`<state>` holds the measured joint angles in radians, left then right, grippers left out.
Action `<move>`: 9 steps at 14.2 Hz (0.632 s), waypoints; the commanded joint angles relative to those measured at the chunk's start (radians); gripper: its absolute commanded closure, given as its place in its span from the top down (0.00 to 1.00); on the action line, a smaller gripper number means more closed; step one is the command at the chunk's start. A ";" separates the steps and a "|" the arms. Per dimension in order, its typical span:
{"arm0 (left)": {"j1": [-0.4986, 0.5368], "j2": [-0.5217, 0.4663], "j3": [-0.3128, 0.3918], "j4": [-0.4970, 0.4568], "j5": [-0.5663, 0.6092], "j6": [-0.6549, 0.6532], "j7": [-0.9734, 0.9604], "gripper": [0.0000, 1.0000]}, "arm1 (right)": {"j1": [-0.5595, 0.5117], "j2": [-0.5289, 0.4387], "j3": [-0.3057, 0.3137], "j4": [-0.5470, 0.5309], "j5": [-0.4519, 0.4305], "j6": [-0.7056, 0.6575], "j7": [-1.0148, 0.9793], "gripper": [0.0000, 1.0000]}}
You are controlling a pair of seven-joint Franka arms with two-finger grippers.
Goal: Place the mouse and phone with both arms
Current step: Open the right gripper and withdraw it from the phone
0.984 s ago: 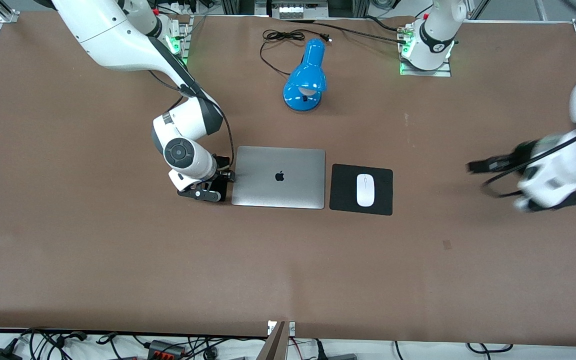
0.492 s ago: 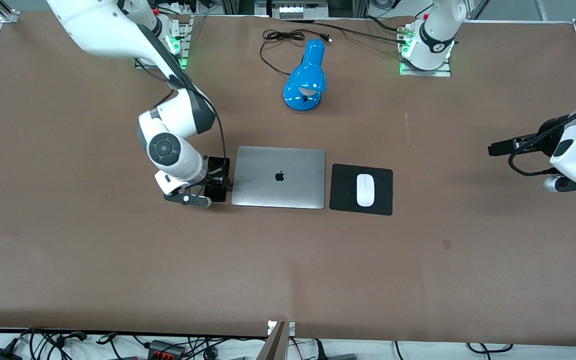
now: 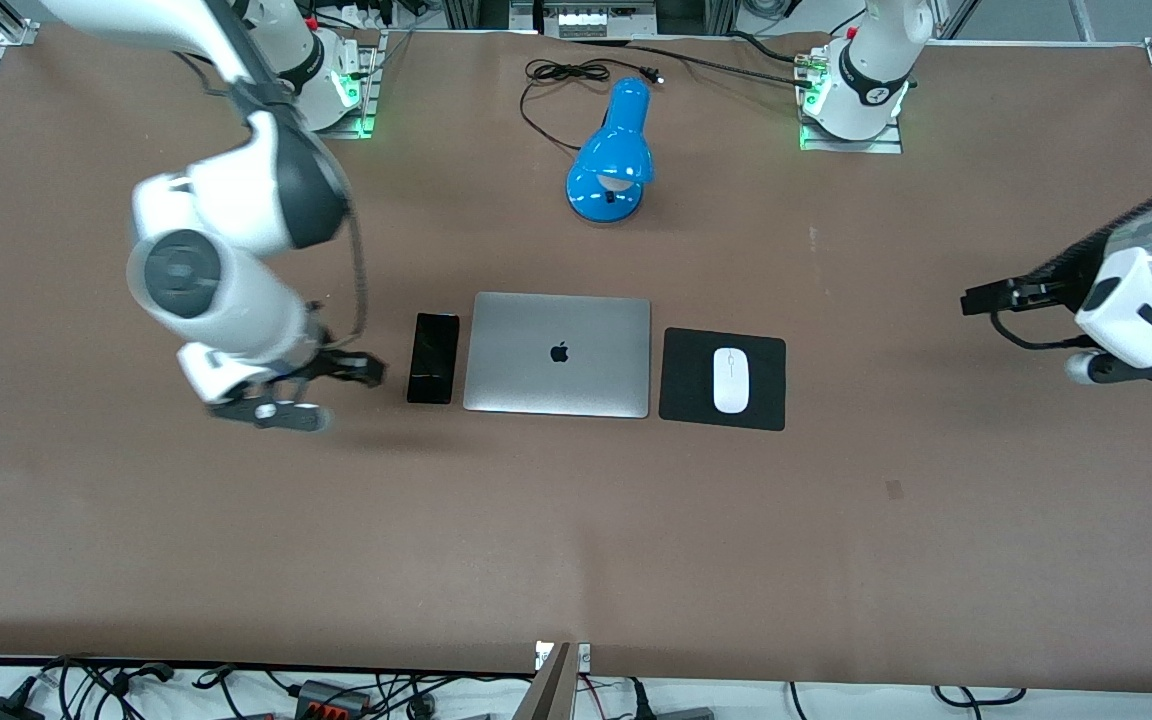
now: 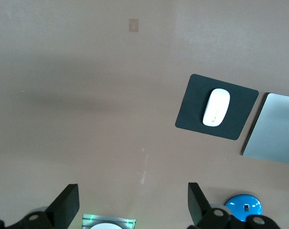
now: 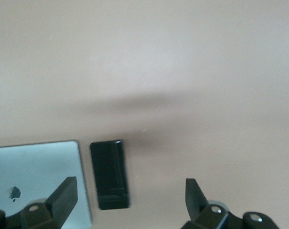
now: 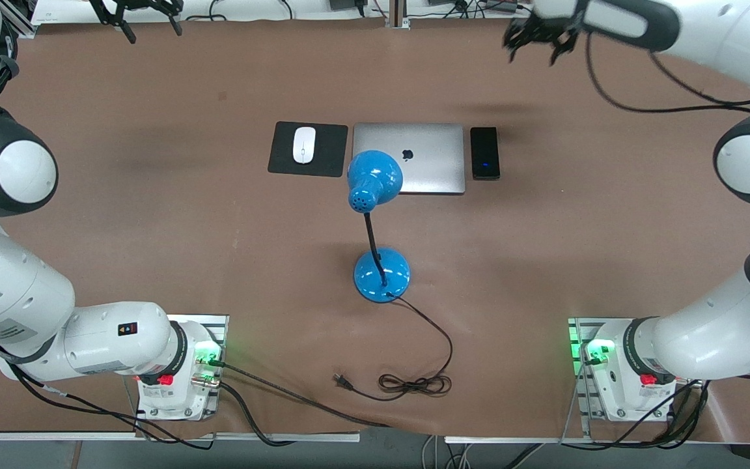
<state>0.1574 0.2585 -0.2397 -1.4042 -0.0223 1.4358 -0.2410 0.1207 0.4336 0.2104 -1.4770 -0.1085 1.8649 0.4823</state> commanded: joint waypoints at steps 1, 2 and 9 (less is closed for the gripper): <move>0.005 -0.171 -0.006 -0.235 0.019 0.124 0.006 1.00 | -0.046 -0.039 0.010 0.075 -0.014 -0.120 -0.094 1.00; 0.005 -0.174 -0.006 -0.240 0.019 0.124 0.006 1.00 | -0.049 -0.039 0.007 0.117 -0.014 -0.175 -0.122 1.00; -0.080 -0.209 0.080 -0.205 0.091 0.132 -0.015 1.00 | -0.110 -0.099 -0.123 0.208 0.006 -0.263 -0.322 1.00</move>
<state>0.1443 0.0998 -0.2220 -1.5941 0.0191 1.5562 -0.2439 0.0128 0.3598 0.1430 -1.2750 -0.1087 1.6215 0.2207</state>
